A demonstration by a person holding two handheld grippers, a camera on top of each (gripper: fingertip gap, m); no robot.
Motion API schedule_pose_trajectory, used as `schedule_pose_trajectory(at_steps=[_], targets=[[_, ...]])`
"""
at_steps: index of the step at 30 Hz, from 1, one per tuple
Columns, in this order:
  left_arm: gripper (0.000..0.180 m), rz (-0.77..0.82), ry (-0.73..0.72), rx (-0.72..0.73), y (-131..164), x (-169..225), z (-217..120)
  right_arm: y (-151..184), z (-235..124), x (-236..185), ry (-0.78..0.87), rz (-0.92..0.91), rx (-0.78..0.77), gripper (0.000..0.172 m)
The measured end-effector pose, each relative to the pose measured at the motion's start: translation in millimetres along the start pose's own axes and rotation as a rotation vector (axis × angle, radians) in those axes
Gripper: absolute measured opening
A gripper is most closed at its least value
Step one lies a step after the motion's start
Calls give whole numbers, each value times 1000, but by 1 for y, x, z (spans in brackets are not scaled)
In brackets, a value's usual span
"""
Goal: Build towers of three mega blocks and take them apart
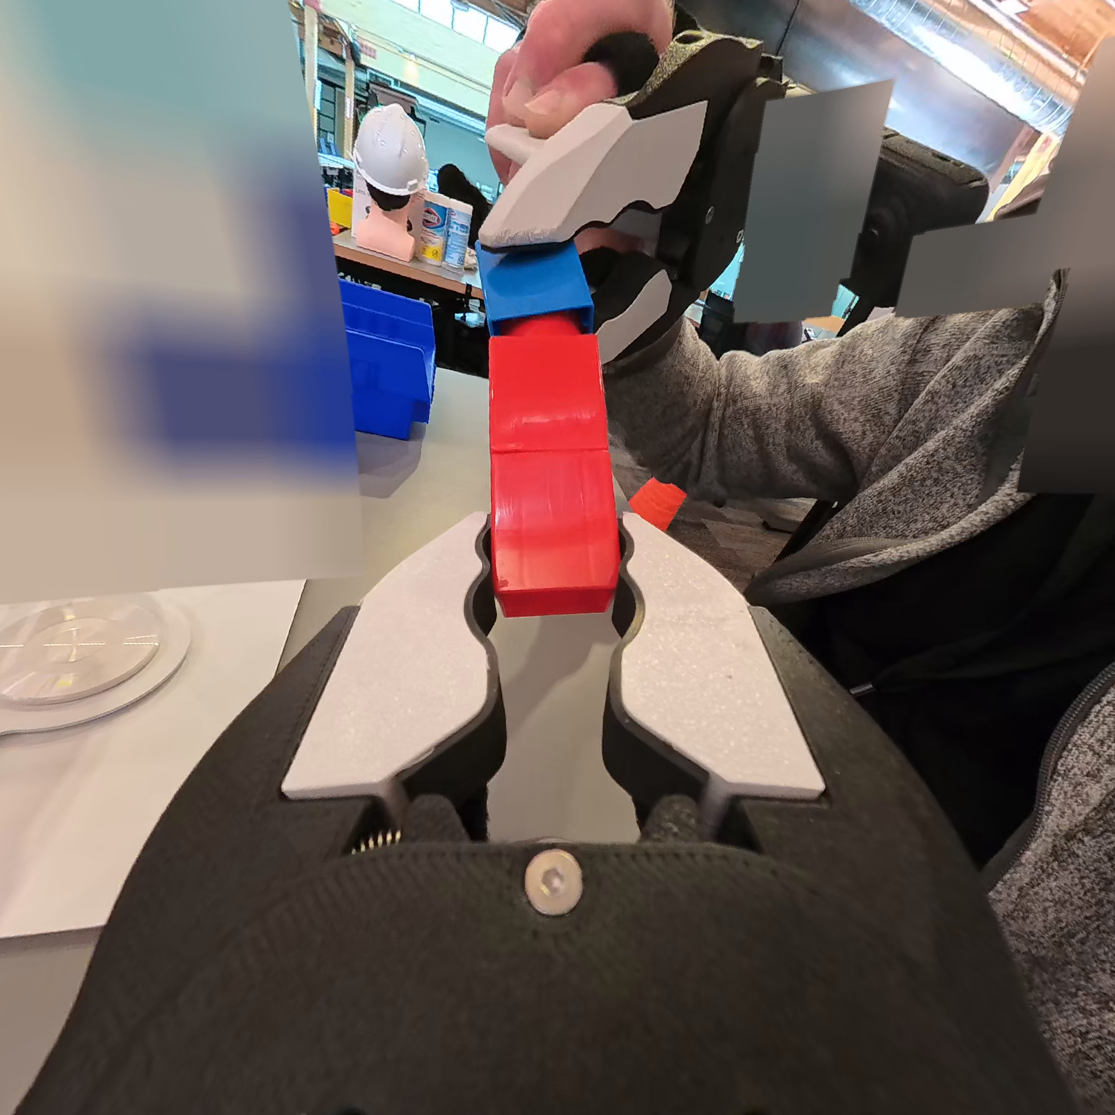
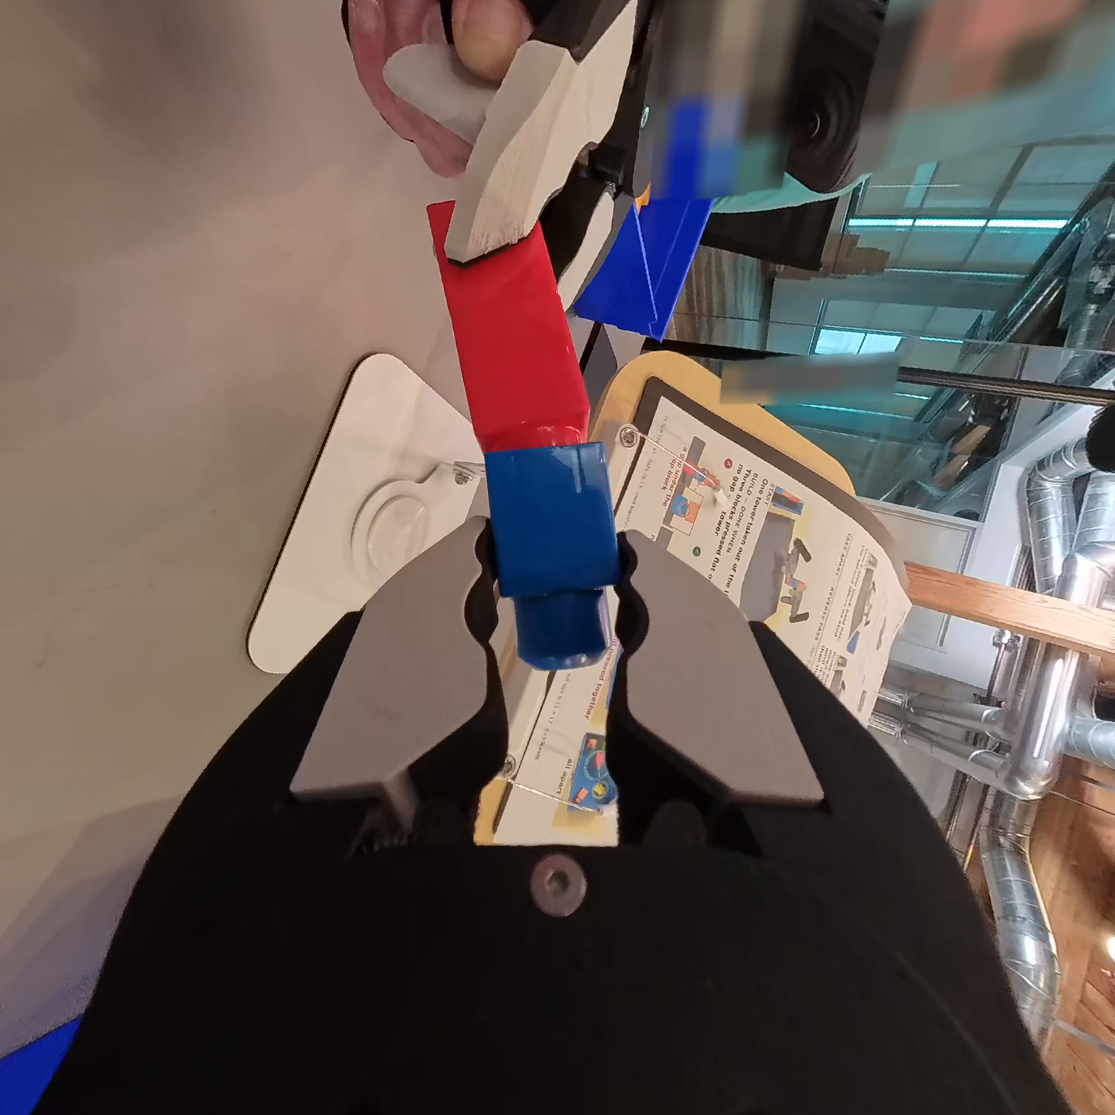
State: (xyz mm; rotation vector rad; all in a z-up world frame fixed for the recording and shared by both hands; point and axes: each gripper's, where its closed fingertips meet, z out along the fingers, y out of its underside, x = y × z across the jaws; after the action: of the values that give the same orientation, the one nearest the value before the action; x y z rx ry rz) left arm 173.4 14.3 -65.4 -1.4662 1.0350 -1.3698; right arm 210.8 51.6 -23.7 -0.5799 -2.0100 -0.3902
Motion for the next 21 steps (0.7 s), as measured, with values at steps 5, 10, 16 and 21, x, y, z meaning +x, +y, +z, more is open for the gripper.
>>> schedule_pose_trajectory(at_steps=[5, 10, 16, 21], targets=[[35, -7, -8, -9, 3, -3, 0, 0, 4, -5, -3, -13, -15, 37], [35, -20, -16, -14, 3, -4, 0, 0, 7, -8, -5, -37, -23, 37], [35, -17, -9, -7, 1, -2, 0, -3, 6, -7, -5, -50, -20, 36], [35, -27, -7, -11, 3, -3, -1, -3, 8, -10, -1, -65, -30, 36]])
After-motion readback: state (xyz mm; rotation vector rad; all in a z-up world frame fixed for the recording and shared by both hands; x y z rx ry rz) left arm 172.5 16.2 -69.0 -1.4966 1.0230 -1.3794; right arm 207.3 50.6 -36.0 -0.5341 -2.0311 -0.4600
